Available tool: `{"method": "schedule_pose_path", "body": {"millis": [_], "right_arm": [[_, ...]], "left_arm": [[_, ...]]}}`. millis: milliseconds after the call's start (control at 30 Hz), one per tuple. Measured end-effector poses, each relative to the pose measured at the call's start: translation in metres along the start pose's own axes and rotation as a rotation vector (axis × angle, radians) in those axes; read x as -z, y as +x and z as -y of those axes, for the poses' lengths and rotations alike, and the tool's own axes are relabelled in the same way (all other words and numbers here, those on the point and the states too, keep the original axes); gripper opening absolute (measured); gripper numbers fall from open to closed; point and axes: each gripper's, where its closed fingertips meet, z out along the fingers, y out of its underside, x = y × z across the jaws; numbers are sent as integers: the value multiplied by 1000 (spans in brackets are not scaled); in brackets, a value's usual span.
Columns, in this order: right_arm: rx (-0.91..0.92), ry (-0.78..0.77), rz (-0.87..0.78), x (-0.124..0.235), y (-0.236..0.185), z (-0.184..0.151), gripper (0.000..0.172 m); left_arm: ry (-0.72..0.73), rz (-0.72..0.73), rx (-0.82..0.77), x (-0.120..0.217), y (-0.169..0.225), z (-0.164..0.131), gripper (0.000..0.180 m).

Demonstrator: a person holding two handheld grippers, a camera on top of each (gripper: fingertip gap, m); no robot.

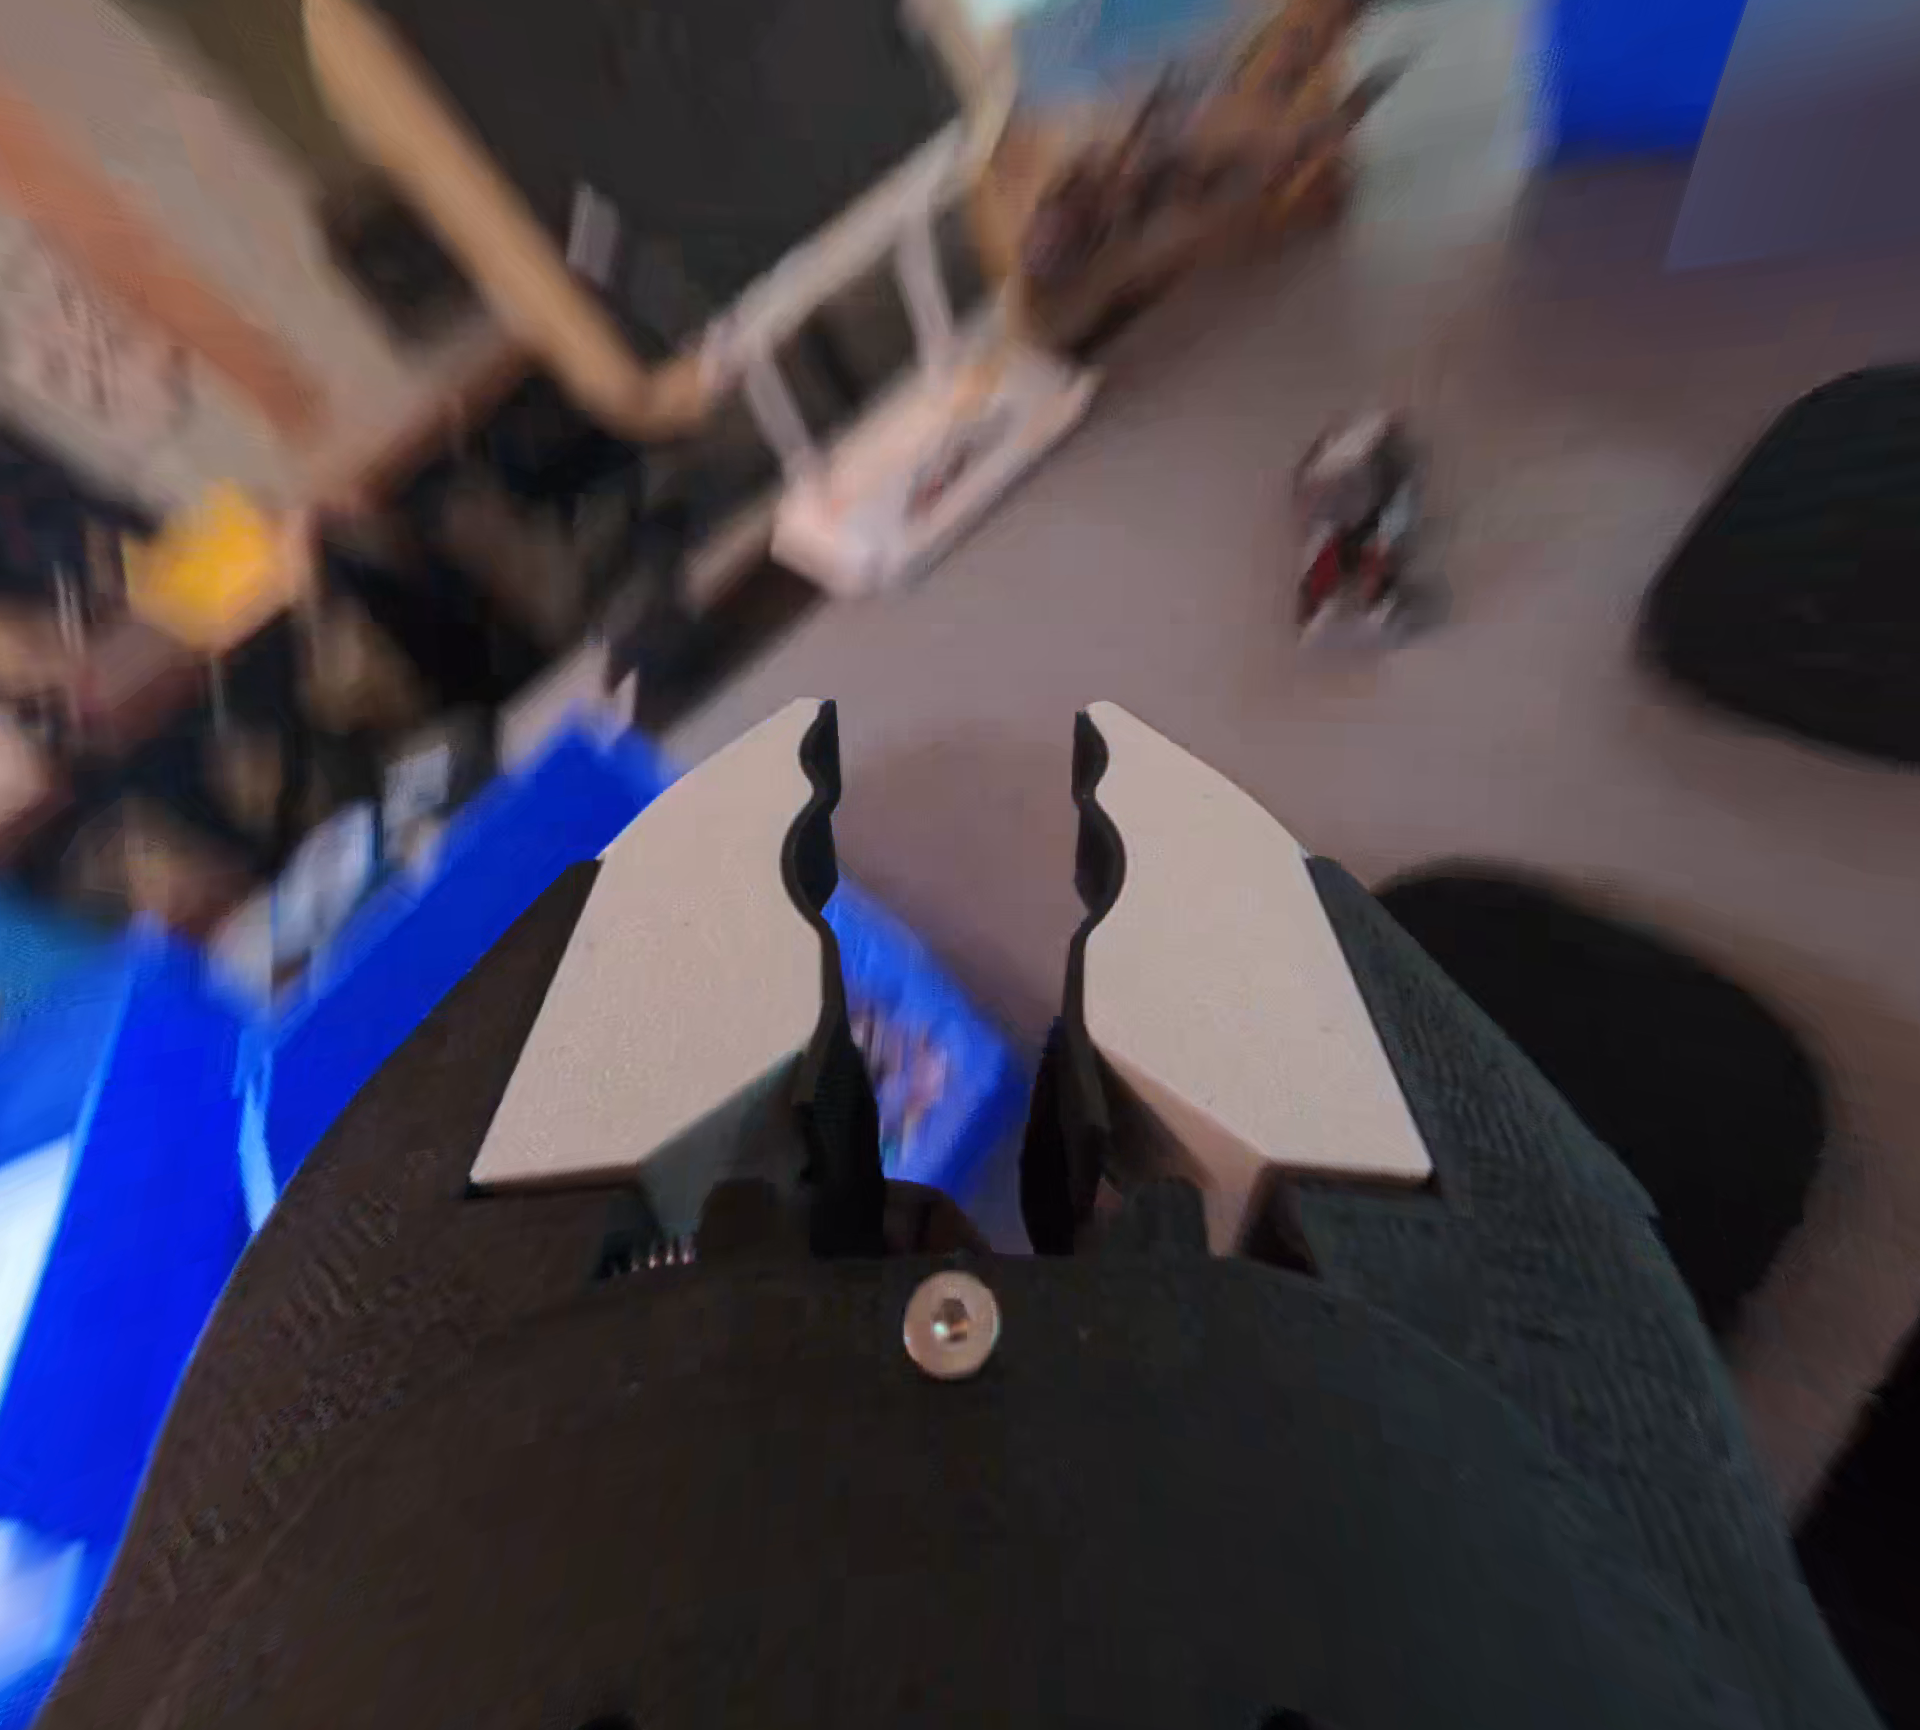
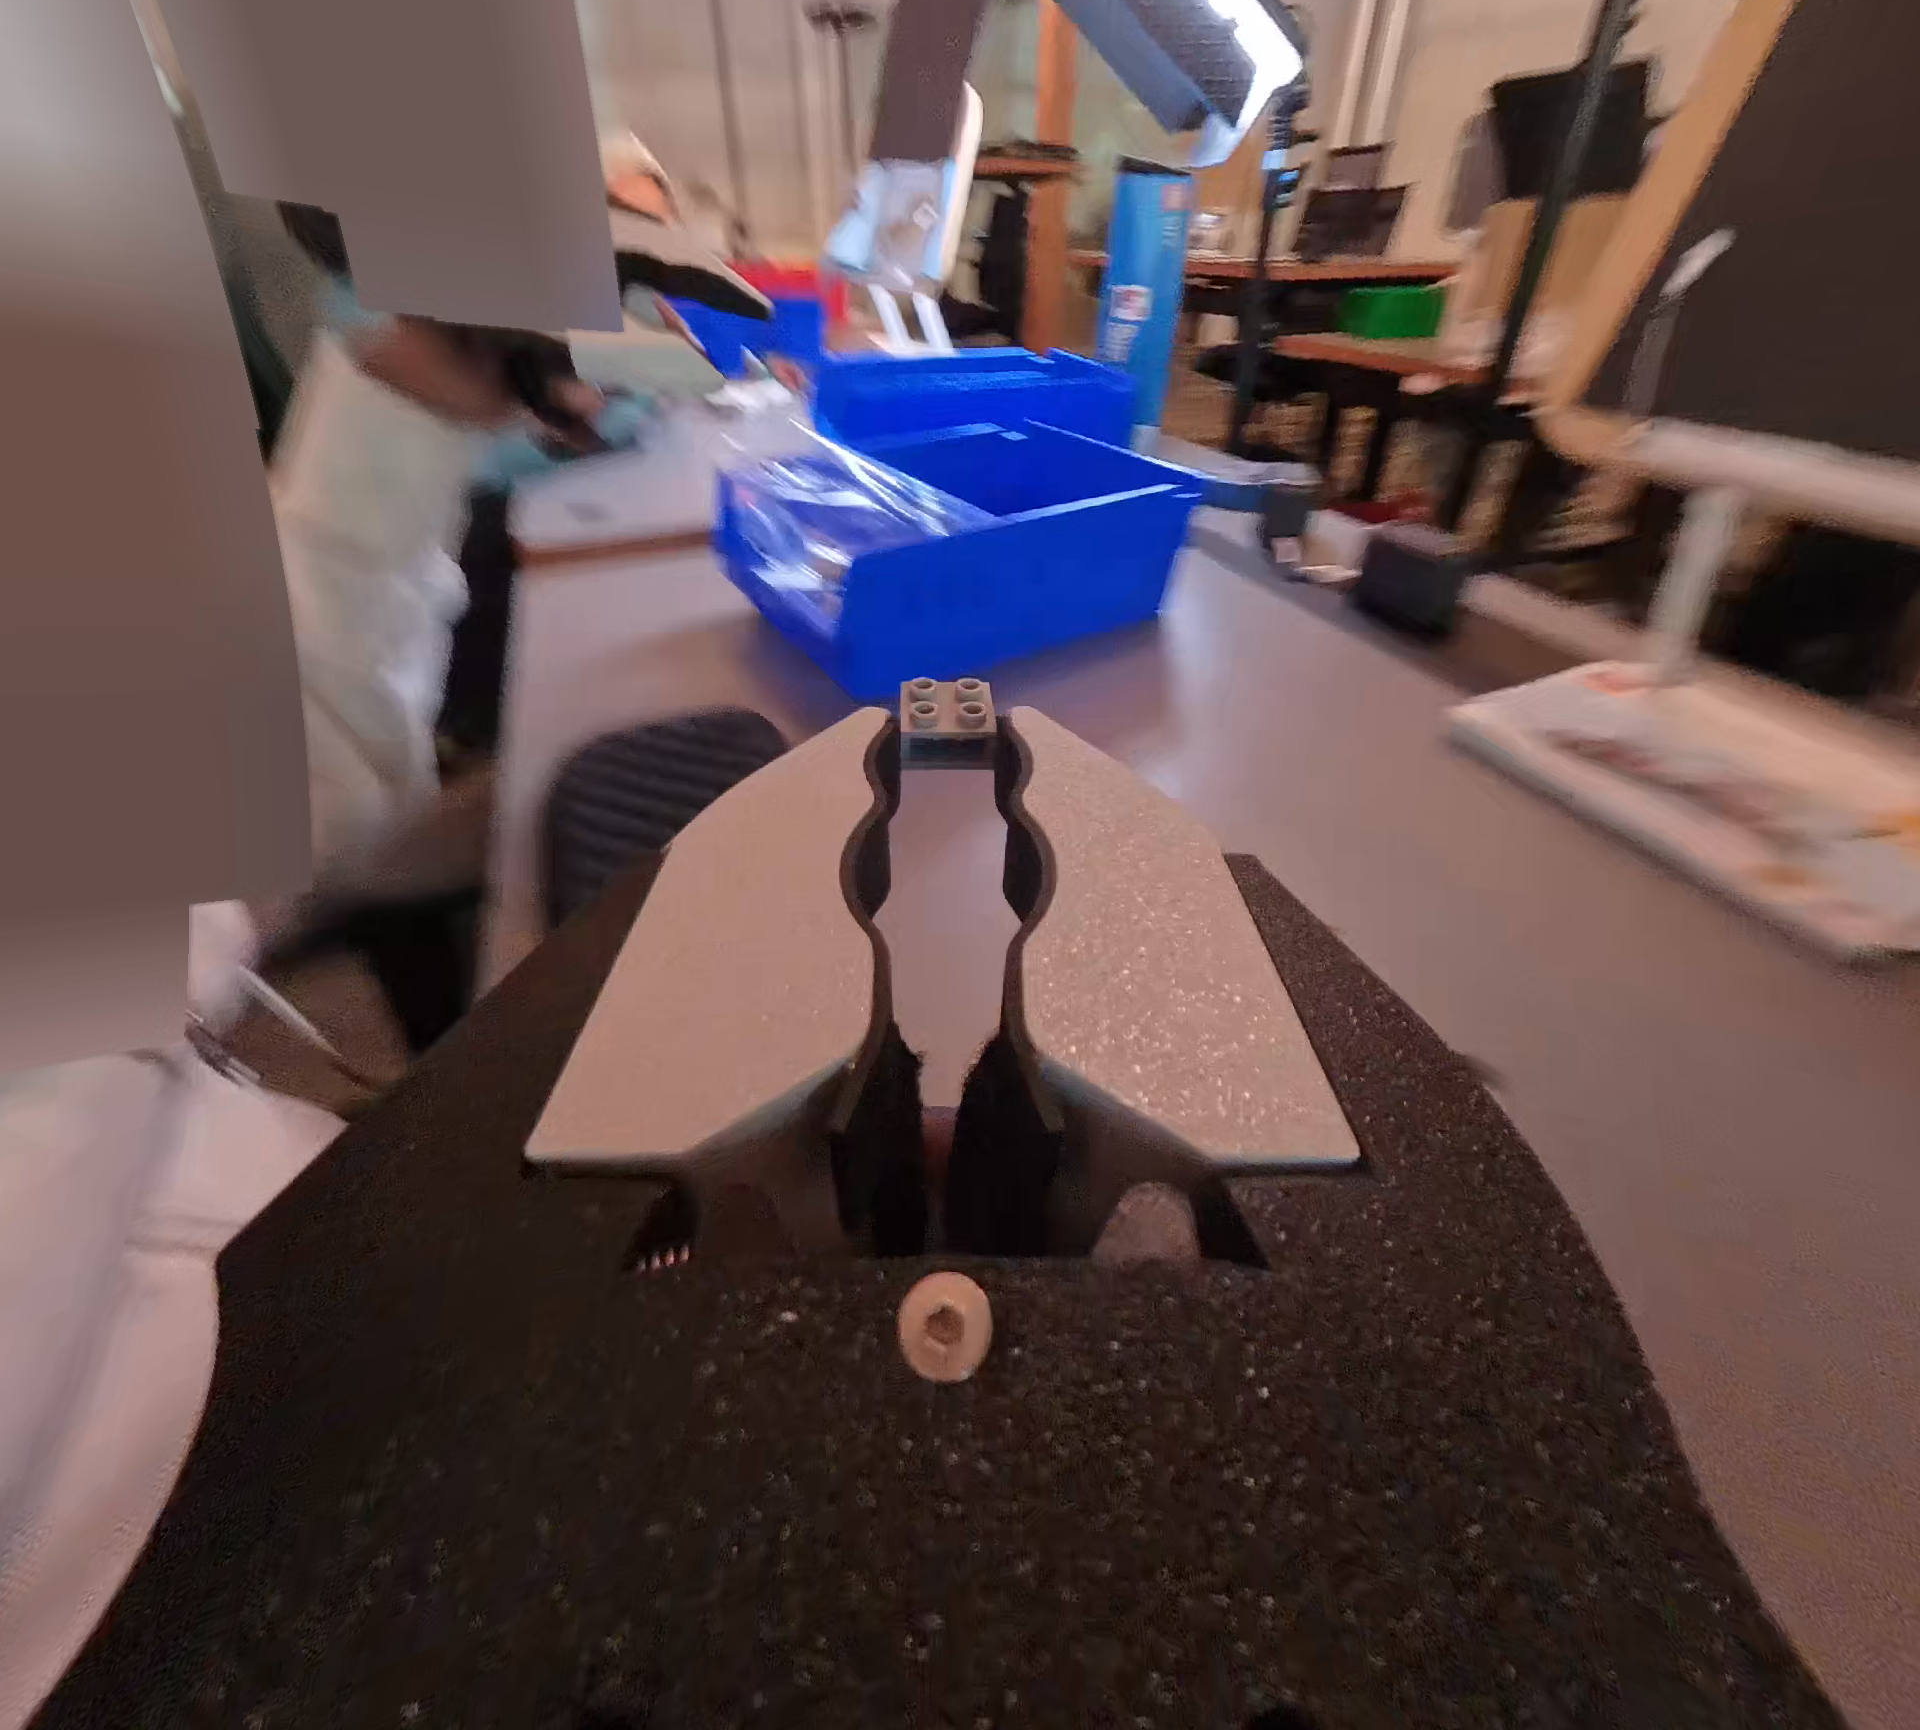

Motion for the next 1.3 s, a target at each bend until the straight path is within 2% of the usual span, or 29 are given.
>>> {"method": "schedule_pose_path", "body": {"millis": [67, 100, 167, 233, 300, 333, 467, 567, 767, 833, 900, 967, 1067, 1133, 1233, 1300], "right_arm": [[-210, 34, 114, -24, -10, -9, 17], [-291, 35, 163, -33, -14, -15, 17], [-399, 41, 253, -43, -24, -21, 16], [-453, 48, 294, -47, -29, -23, 16], [-481, 62, 328, -47, -33, -22, 16], [-493, 74, 344, -46, -34, -20, 16], [-519, 53, 396, -45, -41, -22, 16], [-513, 13, 416, -44, -44, -27, 16], [-470, -66, 436, -42, -51, -35, 16], [-444, -96, 441, -41, -54, -38, 17], [-385, -83, 427, -41, -54, -36, 24], [-331, -66, 389, -38, -50, -31, 33], [-276, -53, 296, -31, -35, -28, 35], [-262, -64, 239, -26, -24, -29, 33], [-243, -86, 162, -20, -10, -33, 32], [-239, -108, 130, -19, -4, -36, 31]], "left_arm": [[312, -98, -181, -10, 55, 54, 42], [420, -149, -264, -14, 85, 69, 42], [530, -226, -367, -28, 135, 81, 40], [596, -332, -286, -42, 169, 86, 38], [610, -386, -192, -56, 186, 86, 37], [598, -375, -198, -64, 190, 82, 36], [572, -295, -362, -80, 201, 69, 29], [561, -273, -388, -83, 198, 66, 15], [564, -321, -423, -80, 203, 60, 9], [535, -380, -384, -78, 206, 56, 9], [521, -428, -304, -75, 202, 56, 9], [516, -426, -188, -71, 182, 58, 9], [516, -401, 64, -56, 129, 59, 9], [488, -375, 163, -36, 90, 54, 9], [340, -316, 191, 5, 42, 28, 10], [192, -189, 236, 29, 10, -4, 10]]}}
